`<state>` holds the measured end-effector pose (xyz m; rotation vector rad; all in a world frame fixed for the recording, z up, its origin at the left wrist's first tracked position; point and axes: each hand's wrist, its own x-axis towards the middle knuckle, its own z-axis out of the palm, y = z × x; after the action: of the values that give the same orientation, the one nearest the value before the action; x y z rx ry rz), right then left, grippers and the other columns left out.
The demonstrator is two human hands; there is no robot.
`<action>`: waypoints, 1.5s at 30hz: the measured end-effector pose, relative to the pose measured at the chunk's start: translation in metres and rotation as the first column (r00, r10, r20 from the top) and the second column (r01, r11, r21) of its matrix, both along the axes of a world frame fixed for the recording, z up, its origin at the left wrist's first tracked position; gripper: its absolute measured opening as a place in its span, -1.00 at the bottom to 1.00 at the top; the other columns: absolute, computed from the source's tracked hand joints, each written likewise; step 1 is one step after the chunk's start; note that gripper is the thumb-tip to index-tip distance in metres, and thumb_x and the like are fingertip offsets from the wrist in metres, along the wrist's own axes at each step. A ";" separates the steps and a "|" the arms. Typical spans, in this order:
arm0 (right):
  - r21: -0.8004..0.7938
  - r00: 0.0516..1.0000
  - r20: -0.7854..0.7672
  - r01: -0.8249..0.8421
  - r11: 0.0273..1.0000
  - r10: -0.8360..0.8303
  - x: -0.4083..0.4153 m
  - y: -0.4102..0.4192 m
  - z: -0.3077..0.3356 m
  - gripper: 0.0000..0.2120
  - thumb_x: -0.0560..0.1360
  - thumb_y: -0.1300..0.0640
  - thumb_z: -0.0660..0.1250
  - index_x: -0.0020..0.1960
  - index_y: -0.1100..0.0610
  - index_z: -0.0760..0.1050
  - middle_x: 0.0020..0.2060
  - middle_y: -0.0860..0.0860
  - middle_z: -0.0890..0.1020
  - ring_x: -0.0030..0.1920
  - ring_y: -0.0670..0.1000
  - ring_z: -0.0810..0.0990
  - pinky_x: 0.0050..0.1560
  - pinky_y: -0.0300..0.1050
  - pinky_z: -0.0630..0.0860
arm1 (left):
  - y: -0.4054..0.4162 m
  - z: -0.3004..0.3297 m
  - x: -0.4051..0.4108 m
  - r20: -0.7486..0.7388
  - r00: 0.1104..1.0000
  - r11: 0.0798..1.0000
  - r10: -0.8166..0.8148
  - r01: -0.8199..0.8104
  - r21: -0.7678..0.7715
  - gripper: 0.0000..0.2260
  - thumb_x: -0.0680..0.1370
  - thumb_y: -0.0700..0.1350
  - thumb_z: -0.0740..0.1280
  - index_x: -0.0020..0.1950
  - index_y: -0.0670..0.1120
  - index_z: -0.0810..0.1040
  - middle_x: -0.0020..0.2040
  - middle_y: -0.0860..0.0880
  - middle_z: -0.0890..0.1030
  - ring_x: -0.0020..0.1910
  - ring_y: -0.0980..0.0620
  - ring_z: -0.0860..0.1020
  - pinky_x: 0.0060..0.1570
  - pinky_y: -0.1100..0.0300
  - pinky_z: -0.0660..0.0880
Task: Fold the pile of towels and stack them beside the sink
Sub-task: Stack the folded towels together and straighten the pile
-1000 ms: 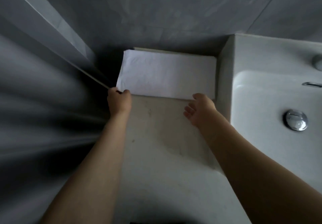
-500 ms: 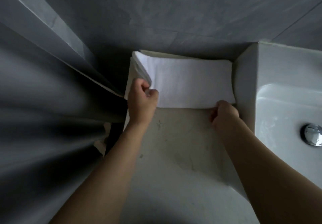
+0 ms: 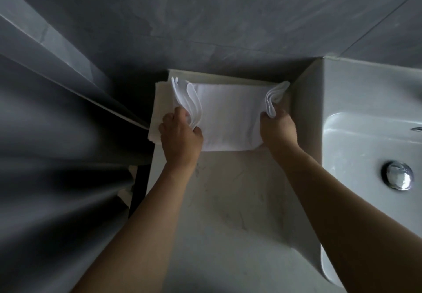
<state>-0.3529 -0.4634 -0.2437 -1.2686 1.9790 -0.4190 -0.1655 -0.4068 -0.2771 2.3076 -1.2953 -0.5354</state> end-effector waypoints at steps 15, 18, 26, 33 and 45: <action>-0.439 0.924 0.382 0.199 0.876 -0.018 -0.009 0.052 0.062 -0.82 0.55 0.24 0.18 0.01 0.10 0.56 -0.26 -0.17 0.56 -0.25 -0.22 0.48 -0.19 -0.23 0.43 | 0.011 0.065 -0.010 -0.781 0.565 0.808 0.266 -0.572 -0.138 -0.72 0.39 -0.29 0.17 -0.43 0.00 0.51 -0.46 0.14 0.45 -0.43 0.14 0.39 -0.37 0.28 0.30; -0.414 0.911 0.408 0.244 0.877 -0.061 -0.023 0.068 0.070 -0.77 0.51 0.23 0.17 0.02 0.06 0.57 -0.26 -0.20 0.56 -0.23 -0.21 0.49 -0.16 -0.21 0.44 | 0.033 0.078 -0.027 -0.518 0.830 0.879 0.208 -0.391 -0.273 -0.82 0.44 -0.24 0.22 -0.12 -0.02 0.57 -0.24 0.16 0.56 -0.28 0.17 0.48 -0.31 0.40 0.34; -0.364 0.968 0.247 0.133 0.922 -0.042 -0.036 0.110 0.065 -0.79 0.53 0.20 0.17 0.03 0.02 0.55 -0.19 -0.11 0.61 -0.18 -0.08 0.56 -0.20 -0.19 0.43 | 0.099 0.051 -0.045 -0.159 0.985 0.992 0.074 -0.056 0.115 -0.68 0.47 -0.18 0.31 0.16 -0.11 0.29 -0.02 -0.16 0.60 -0.25 -0.16 0.50 -0.31 0.13 0.30; -0.146 0.999 -0.006 -0.033 0.989 0.032 -0.048 0.119 0.060 -0.63 0.35 0.24 0.17 0.06 -0.01 0.58 -0.24 -0.11 0.60 -0.19 0.02 0.55 -0.26 -0.23 0.38 | 0.093 0.026 -0.027 -0.715 0.468 0.853 0.520 -0.242 0.462 -0.82 0.49 -0.15 0.43 0.05 -0.21 0.60 0.07 -0.21 0.66 -0.09 -0.14 0.64 -0.13 0.02 0.60; -0.254 0.997 -0.016 -0.081 0.964 0.080 -0.119 0.134 0.115 -0.90 0.37 0.07 0.33 -0.21 0.10 0.54 -0.43 -0.06 0.54 -0.37 0.01 0.52 -0.43 -0.15 0.38 | 0.092 0.141 -0.109 -0.901 0.398 0.983 0.174 -0.119 0.138 -0.77 0.50 -0.16 0.40 0.15 -0.13 0.64 -0.03 -0.08 0.73 -0.04 -0.06 0.71 0.03 0.01 0.62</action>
<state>-0.4719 -0.3290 -0.1289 -1.5045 1.9156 -0.6457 -0.2748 -0.3145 -0.1359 1.5920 -0.4843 -1.5104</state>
